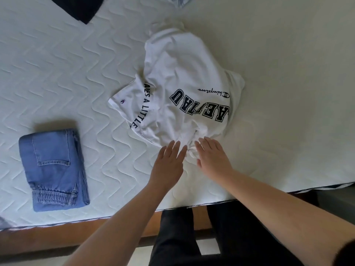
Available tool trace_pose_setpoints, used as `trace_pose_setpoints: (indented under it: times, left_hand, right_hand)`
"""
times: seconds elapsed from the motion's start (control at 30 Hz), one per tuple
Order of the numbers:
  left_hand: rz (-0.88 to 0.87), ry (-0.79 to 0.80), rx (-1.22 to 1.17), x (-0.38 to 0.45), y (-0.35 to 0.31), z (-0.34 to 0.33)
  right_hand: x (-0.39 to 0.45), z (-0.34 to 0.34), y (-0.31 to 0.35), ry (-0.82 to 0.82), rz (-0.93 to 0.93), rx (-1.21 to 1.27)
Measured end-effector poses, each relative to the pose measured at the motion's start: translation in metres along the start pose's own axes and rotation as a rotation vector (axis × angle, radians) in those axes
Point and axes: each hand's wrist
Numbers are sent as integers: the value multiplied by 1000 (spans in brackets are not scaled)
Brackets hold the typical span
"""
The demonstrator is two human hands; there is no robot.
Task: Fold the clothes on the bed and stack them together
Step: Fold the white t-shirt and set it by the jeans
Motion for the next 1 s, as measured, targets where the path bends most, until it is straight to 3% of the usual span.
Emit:
trace_pose_setpoints:
  times: [0.17, 0.33, 0.53, 0.7, 0.8, 1.0]
  left_hand:
    - [73, 79, 20, 32, 25, -36]
    - [152, 170, 60, 62, 39, -70]
    - [121, 14, 22, 88, 40, -64]
    - [182, -105, -370, 89, 35, -40]
    - [251, -216, -582, 74, 29, -19]
    - [305, -185, -877, 28, 8, 32]
  right_hand:
    - [27, -45, 9, 135, -76, -1]
    - [45, -72, 4, 135, -155, -39]
    - [59, -77, -11, 3, -173, -48]
    - [65, -60, -23, -78, -134, 179]
    - [53, -42, -27, -90, -199, 393]
    - [8, 16, -38, -29, -334, 838]
Point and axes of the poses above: each hand's wrist, its own x-axis towards the middle knuckle, its own z-axis out of the back of the hand, y = z × x, and after that the axes turned 15 degrees about -x, right-handed
